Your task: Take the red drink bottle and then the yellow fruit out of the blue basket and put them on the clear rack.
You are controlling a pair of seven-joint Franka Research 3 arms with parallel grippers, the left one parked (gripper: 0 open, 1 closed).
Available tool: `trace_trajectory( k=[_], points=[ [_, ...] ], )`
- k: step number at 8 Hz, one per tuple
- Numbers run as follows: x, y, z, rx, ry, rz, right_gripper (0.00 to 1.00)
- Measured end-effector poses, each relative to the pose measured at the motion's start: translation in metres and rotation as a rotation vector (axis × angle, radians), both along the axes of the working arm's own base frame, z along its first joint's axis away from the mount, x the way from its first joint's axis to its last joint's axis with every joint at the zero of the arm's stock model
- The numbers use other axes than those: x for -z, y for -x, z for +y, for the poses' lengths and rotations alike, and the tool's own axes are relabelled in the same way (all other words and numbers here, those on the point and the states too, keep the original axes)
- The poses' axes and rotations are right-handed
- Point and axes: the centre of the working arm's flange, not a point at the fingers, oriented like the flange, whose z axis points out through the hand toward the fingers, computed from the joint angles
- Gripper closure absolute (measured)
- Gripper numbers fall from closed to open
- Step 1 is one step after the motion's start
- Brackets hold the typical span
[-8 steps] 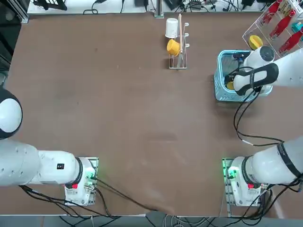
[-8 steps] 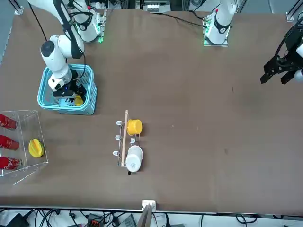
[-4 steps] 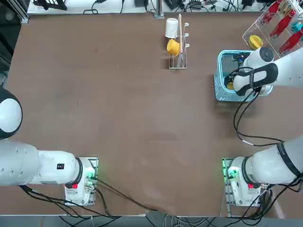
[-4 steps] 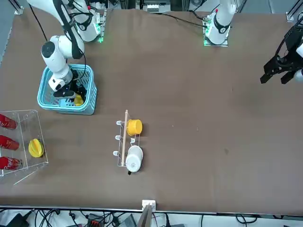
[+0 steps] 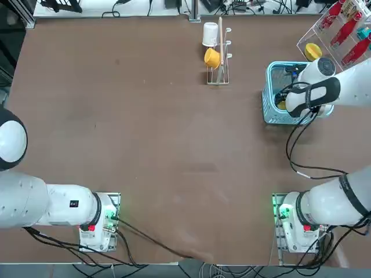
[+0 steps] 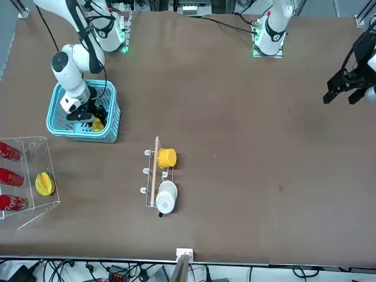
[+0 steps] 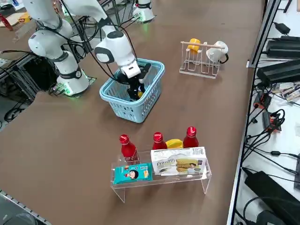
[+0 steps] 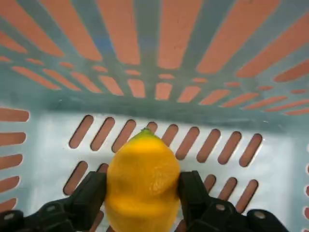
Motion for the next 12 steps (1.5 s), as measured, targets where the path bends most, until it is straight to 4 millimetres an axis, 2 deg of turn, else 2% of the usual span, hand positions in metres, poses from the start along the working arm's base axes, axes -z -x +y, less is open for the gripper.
trace_trajectory(
  k=[3,5,6,10,12],
  points=[
    [-0.008,-0.004,-0.003,0.007,0.0,-0.019,0.14],
    [-0.027,-0.01,-0.004,0.009,-0.001,-0.013,0.14],
    [-0.045,-0.014,-0.004,0.01,-0.001,0.016,0.14],
    [-0.143,-0.027,-0.007,0.018,-0.001,0.162,0.14],
    [-0.187,-0.04,-0.016,0.021,0.025,0.23,0.14]
  ],
)
